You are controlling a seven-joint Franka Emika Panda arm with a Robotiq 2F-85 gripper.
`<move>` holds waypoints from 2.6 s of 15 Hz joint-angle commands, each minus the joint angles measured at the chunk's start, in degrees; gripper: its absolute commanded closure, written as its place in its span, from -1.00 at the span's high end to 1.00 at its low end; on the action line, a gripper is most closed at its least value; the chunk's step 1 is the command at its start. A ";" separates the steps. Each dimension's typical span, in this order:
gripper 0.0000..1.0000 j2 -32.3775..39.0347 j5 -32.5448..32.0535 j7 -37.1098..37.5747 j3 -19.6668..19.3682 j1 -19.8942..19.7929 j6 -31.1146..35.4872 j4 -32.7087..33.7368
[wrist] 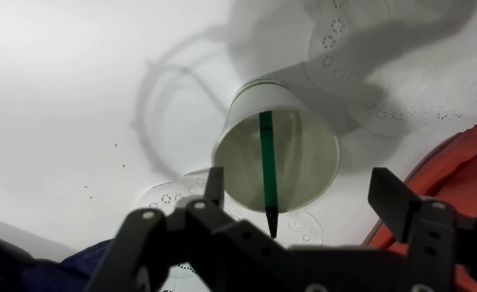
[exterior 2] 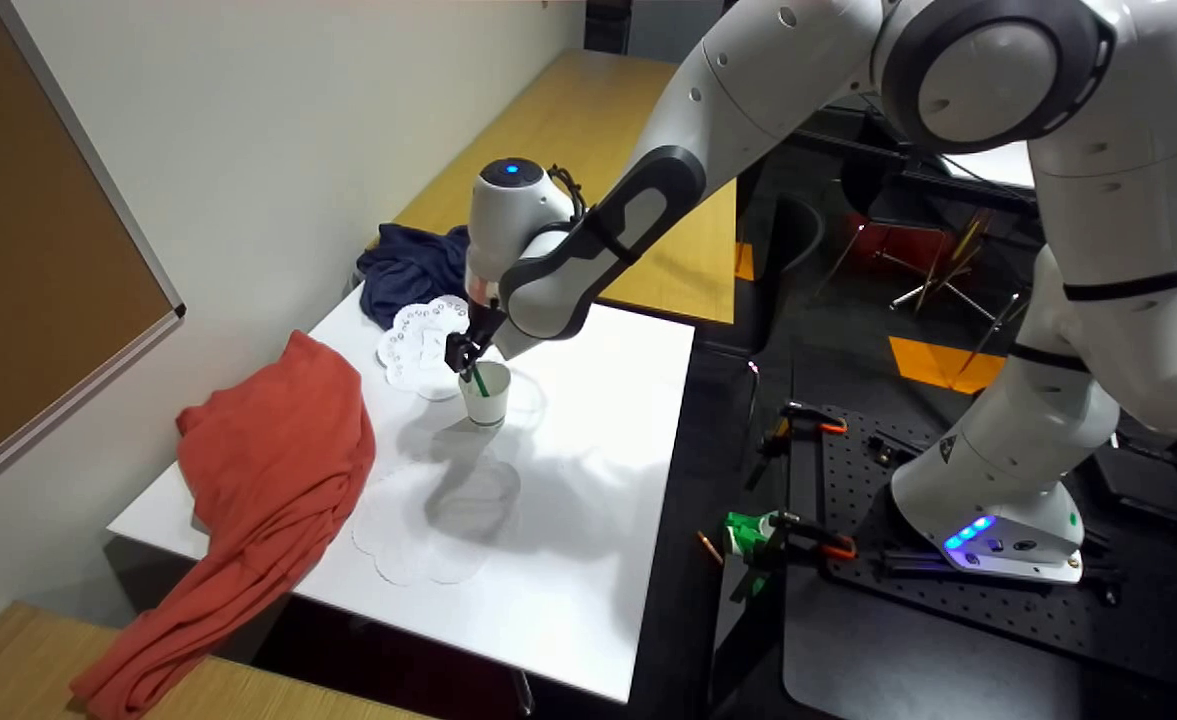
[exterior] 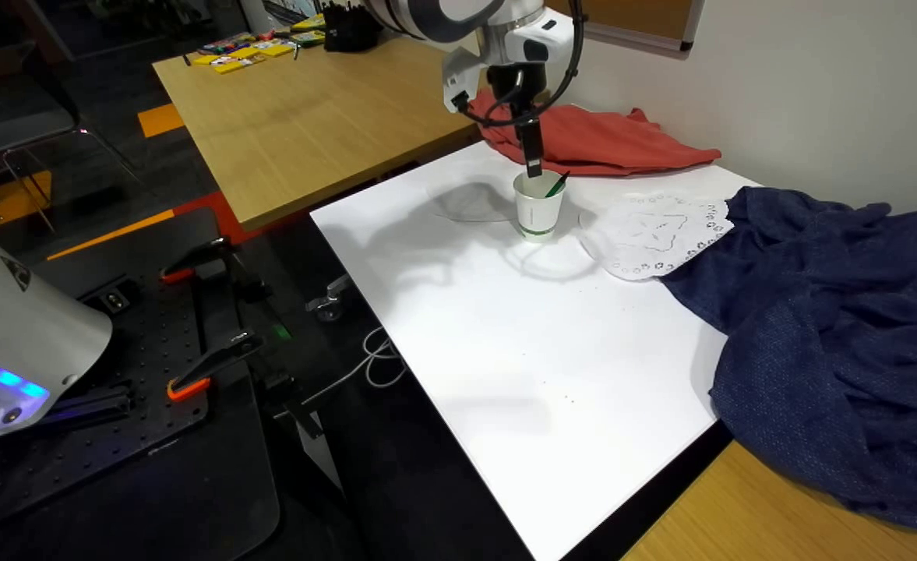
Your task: Remove the green pen from the white cup and place it on the table
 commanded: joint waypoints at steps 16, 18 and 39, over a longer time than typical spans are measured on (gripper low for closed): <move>-0.34 7.75 2.40 -3.47 -0.03 -1.72 -1.27 8.64; -0.18 8.27 2.45 -3.52 -0.03 -1.94 -1.31 9.15; -0.94 7.70 2.34 -2.97 -0.85 -1.21 0.31 8.27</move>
